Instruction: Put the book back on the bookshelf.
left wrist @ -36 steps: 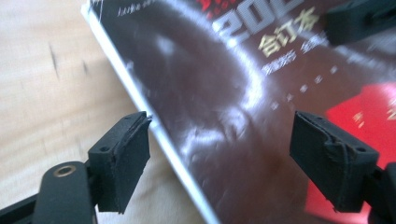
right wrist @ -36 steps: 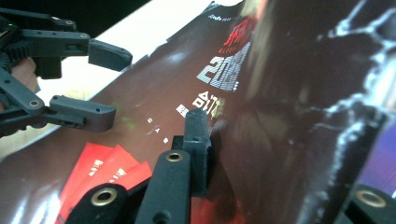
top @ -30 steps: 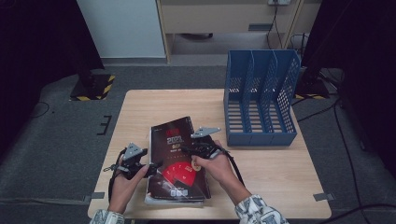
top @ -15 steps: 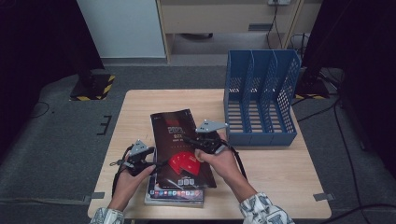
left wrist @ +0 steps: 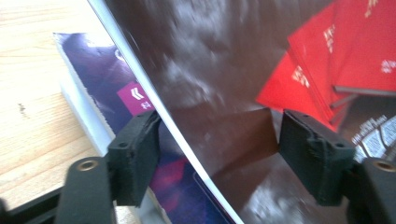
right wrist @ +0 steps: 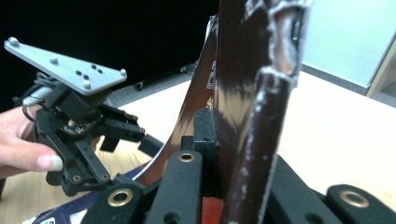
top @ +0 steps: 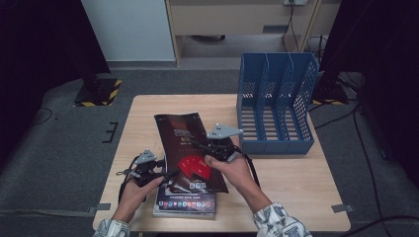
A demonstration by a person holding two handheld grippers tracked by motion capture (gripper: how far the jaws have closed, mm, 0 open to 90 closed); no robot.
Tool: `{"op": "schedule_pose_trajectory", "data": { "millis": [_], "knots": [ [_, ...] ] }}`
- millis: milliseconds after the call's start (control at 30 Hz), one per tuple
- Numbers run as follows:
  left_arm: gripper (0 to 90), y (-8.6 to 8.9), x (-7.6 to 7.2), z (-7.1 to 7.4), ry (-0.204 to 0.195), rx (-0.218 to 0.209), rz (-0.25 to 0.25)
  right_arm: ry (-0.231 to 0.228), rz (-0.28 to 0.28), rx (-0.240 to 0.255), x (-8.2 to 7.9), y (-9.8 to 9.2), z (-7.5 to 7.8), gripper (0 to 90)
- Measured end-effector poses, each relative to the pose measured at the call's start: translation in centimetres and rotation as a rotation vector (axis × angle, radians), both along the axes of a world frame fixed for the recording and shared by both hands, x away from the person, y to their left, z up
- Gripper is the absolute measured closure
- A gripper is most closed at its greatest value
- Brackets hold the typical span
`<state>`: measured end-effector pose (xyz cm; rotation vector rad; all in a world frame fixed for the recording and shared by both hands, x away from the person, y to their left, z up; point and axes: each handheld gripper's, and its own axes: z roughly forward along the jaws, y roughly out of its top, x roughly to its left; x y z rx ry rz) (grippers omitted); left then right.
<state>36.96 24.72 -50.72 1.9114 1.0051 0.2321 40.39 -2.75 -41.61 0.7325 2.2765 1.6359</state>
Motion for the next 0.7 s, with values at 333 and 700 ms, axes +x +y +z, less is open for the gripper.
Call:
{"op": "schedule_pose_trajectory", "data": {
  "millis": [333,700],
  "knots": [
    [54.9,0.42,0.13,0.03,0.005,-0.007,-0.006,-0.027,0.006,0.019,0.12,-0.16,0.67,86.9],
    [84.9,0.65,0.14,0.91,-0.002,0.05,0.023,-0.017,0.008,0.009,0.53,-0.48,0.63,85.5]
  ]
}}
